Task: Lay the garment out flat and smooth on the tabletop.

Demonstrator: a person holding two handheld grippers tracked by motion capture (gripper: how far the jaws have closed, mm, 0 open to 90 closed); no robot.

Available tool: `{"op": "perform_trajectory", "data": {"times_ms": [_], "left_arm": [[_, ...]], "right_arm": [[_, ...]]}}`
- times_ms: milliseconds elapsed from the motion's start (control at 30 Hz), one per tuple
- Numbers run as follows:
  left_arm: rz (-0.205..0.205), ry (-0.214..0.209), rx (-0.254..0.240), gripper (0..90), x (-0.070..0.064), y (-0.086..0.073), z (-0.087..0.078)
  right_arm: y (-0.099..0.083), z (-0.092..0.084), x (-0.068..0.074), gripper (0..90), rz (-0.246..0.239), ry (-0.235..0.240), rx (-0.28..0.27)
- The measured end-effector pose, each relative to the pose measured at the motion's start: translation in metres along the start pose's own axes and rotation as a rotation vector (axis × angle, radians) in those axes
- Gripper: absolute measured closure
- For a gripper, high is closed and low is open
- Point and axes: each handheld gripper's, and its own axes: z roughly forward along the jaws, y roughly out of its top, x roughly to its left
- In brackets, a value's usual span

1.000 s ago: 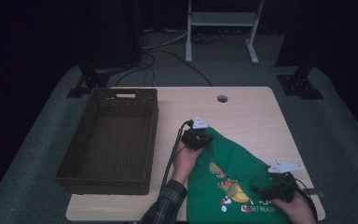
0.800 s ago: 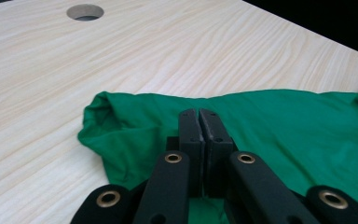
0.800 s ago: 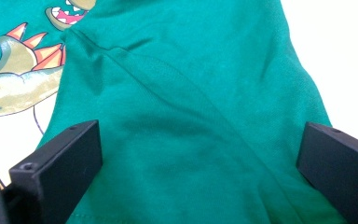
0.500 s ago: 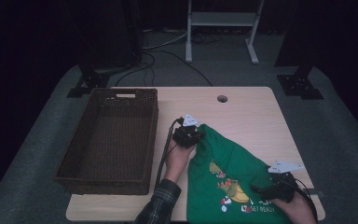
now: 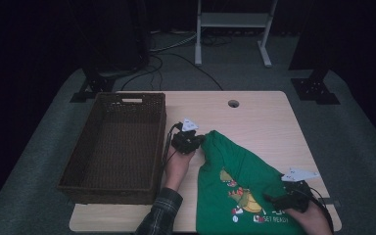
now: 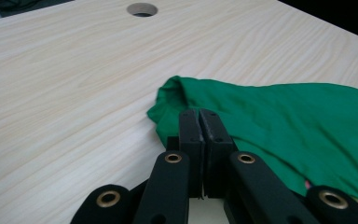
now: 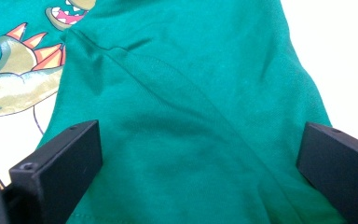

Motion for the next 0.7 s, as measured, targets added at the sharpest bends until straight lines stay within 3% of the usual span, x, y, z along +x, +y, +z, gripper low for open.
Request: {"op": "perform_trajectory", "data": {"times_ms": [167,300,400,567,700], "left_arm": [[-0.003,0.041,0.016,89.1,0.0051,-0.0022,-0.0044],[0.018,0.084,0.046,88.9,0.0039,-0.003,-0.0036],[-0.001,0.102,0.044,87.3,0.0052,-0.0051,-0.0041],[-0.044,0.107,-0.015,65.4,0.0062,-0.0036,-0.009],[-0.053,0.065,-0.033,47.6,0.0031,0.0006,-0.0109]], "right_arm": [[0.0,0.0,0.0,0.0,0.0,0.0,0.0],[0.0,0.0,0.0001,0.0,0.001,0.0,0.0],[0.0,0.0,0.0,0.0,0.0,0.0,0.0],[0.0,0.0,0.0,0.0,0.0,0.0,0.0],[0.0,0.0,0.0,0.0,0.0,0.0,0.0]]}}
